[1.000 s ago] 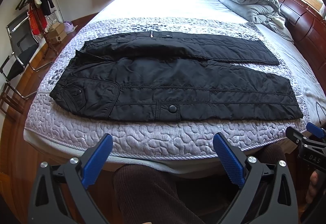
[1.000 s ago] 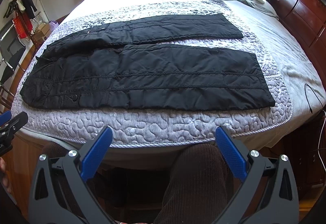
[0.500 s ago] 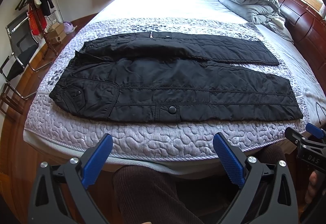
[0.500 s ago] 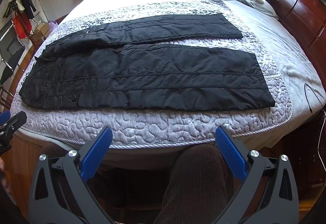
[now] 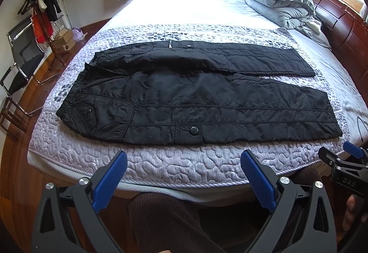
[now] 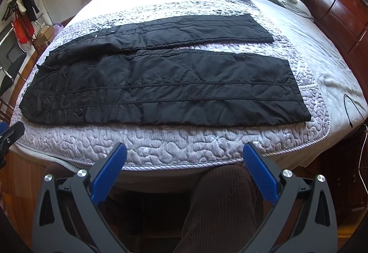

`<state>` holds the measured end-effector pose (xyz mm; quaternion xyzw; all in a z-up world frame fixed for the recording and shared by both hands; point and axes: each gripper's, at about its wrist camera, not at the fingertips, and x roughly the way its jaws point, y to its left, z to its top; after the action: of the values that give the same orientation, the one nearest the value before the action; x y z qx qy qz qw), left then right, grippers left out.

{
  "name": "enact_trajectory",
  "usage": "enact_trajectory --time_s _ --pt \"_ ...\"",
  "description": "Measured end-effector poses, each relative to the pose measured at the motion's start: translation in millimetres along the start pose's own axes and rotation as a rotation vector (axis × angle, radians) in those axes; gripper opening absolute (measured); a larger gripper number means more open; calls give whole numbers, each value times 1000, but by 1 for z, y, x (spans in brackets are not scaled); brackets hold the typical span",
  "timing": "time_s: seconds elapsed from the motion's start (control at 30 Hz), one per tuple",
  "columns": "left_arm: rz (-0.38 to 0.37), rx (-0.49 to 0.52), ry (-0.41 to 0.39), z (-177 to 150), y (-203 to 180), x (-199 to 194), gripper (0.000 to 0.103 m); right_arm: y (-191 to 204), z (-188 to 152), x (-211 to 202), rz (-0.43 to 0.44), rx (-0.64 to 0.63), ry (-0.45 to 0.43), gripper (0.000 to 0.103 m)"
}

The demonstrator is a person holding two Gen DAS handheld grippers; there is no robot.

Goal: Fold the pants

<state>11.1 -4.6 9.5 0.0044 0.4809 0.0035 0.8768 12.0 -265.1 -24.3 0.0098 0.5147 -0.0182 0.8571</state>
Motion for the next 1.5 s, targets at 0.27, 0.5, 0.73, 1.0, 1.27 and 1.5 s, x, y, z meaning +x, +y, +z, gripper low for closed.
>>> enact_trajectory --time_s 0.27,0.5,0.73,1.0,1.27,1.5 --pt "0 4 -10 6 -2 1 99 0 3 6 -5 -5 11 101" --pt "-4 3 -19 8 -1 -1 99 -1 6 8 -11 -4 6 101" --pt "-4 4 -23 9 0 -2 99 0 7 9 -14 -8 8 101" --pt "-40 -16 -31 18 8 0 99 -13 24 5 19 -3 -43 101" --pt "-48 -65 12 121 100 58 99 -123 172 11 -3 -5 -184 101" --pt "28 -264 271 218 215 188 99 -221 328 162 37 31 126 101"
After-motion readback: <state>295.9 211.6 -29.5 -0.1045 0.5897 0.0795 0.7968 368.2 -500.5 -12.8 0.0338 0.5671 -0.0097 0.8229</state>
